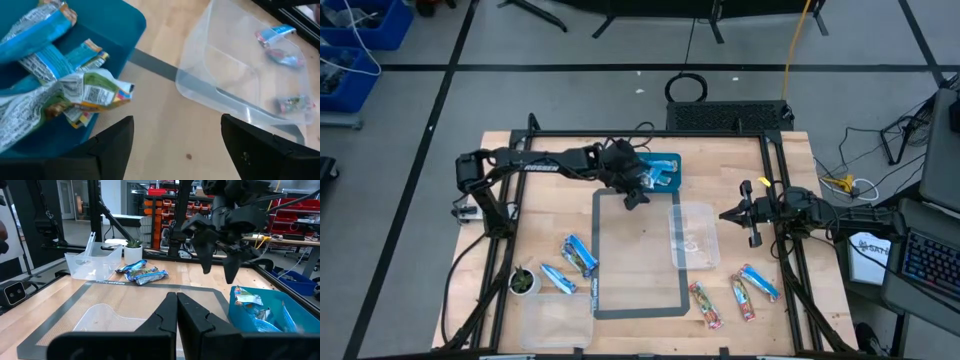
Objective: Pick and place Granola Bars by type
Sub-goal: Put the orange granola bar into the blue bin, then put the red granola bar into the right transparent bin
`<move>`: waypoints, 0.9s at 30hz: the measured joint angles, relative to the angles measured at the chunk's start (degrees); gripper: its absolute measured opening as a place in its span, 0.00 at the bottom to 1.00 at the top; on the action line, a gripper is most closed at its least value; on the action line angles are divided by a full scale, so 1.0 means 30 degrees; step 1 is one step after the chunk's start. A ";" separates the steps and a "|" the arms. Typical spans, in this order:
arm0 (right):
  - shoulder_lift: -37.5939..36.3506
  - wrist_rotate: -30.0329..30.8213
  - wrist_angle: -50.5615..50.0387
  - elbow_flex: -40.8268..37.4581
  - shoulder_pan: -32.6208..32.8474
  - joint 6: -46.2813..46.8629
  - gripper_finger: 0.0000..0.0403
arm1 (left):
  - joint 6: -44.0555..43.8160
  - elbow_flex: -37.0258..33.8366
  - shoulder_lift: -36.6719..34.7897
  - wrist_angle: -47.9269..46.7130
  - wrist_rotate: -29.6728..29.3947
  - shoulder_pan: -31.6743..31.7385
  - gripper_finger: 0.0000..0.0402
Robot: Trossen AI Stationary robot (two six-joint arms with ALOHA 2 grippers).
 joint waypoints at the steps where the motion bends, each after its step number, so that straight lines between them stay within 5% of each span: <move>1: -0.0001 -0.0001 0.0001 0.0004 -0.0001 -0.0003 0.01 | -0.0111 0.0002 0.0108 0.0203 -0.0059 0.0000 0.73; 9: 0.0006 0.0000 0.0003 -0.0001 0.0002 0.0003 0.01 | -0.0217 0.0002 0.1770 0.0659 -0.0330 0.0072 0.68; 22: -0.0001 0.0000 0.0003 -0.0004 -0.0001 -0.0005 0.01 | 0.0200 0.0024 0.1612 0.3754 -0.0393 0.1370 0.45; 27: 0.0001 0.0000 0.0003 -0.0004 -0.0001 -0.0003 0.01 | 0.0143 0.0023 0.1622 0.3895 -0.2238 0.2166 0.38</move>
